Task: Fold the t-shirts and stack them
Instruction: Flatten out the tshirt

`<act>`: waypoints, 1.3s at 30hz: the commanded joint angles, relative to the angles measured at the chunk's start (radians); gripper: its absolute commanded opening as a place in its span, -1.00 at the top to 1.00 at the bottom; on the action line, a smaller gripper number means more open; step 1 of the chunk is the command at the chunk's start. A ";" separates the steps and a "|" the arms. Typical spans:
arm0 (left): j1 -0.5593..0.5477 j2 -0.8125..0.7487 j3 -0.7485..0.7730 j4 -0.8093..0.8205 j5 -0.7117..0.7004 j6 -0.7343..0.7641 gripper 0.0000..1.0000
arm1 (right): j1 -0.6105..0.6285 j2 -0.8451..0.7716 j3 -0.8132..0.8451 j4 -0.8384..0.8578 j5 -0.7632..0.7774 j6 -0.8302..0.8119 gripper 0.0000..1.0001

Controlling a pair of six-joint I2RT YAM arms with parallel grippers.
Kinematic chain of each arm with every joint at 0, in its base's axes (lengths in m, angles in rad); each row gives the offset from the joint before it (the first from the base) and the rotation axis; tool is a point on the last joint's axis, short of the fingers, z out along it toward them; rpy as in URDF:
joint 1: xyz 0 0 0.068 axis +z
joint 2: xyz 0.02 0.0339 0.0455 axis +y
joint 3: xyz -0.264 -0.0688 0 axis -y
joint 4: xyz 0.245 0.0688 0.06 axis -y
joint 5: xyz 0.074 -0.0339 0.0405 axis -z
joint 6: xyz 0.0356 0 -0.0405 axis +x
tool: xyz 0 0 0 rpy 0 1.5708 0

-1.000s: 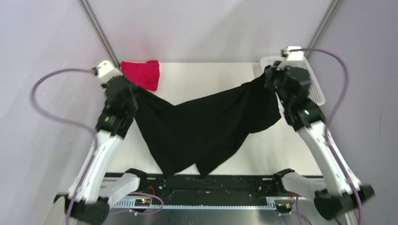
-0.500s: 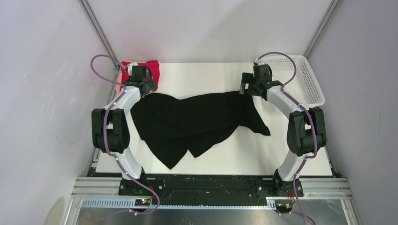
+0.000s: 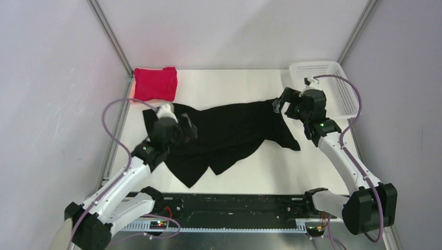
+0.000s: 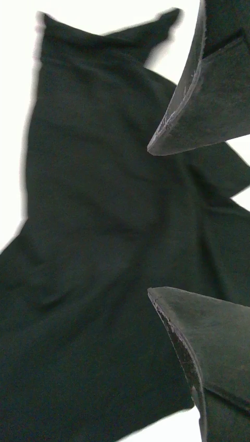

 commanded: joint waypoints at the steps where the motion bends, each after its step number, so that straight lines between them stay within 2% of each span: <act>1: -0.224 -0.090 -0.158 -0.197 0.019 -0.126 -0.99 | -0.061 -0.031 -0.041 -0.041 -0.090 0.107 -0.99; 4: -0.366 -0.114 -0.215 -0.311 0.018 -0.205 -0.99 | -0.111 -0.038 -0.059 -0.042 -0.164 0.147 -0.99; 7: -0.488 -0.106 -0.241 -0.384 0.034 -0.285 -0.99 | -0.110 -0.057 -0.088 0.001 -0.158 0.149 -0.99; 14: -0.614 0.029 -0.269 -0.402 0.100 -0.342 -0.80 | -0.082 -0.079 -0.113 0.004 -0.077 0.088 -0.99; 19: -0.621 0.100 -0.280 -0.409 0.124 -0.342 -0.51 | -0.083 -0.083 -0.114 -0.006 -0.065 0.087 -0.99; 25: -0.622 0.223 -0.254 -0.423 0.009 -0.390 -0.18 | -0.081 -0.067 -0.112 -0.011 -0.080 0.086 -0.99; 31: -0.632 0.433 -0.230 -0.471 -0.055 -0.442 0.12 | -0.082 -0.082 -0.113 -0.037 -0.055 0.079 -0.99; 35: -0.647 0.526 -0.219 -0.475 -0.074 -0.482 0.47 | -0.082 -0.091 -0.113 -0.052 -0.040 0.076 -0.99; 36: -0.651 0.537 -0.209 -0.482 -0.080 -0.490 0.70 | -0.081 -0.091 -0.112 -0.053 -0.039 0.075 -0.99; 38: -0.664 0.566 -0.197 -0.493 -0.095 -0.528 0.96 | -0.081 -0.092 -0.112 -0.058 -0.039 0.073 -0.99; 39: -0.674 0.576 -0.193 -0.494 -0.103 -0.556 0.98 | -0.082 -0.095 -0.113 -0.066 -0.039 0.072 -0.99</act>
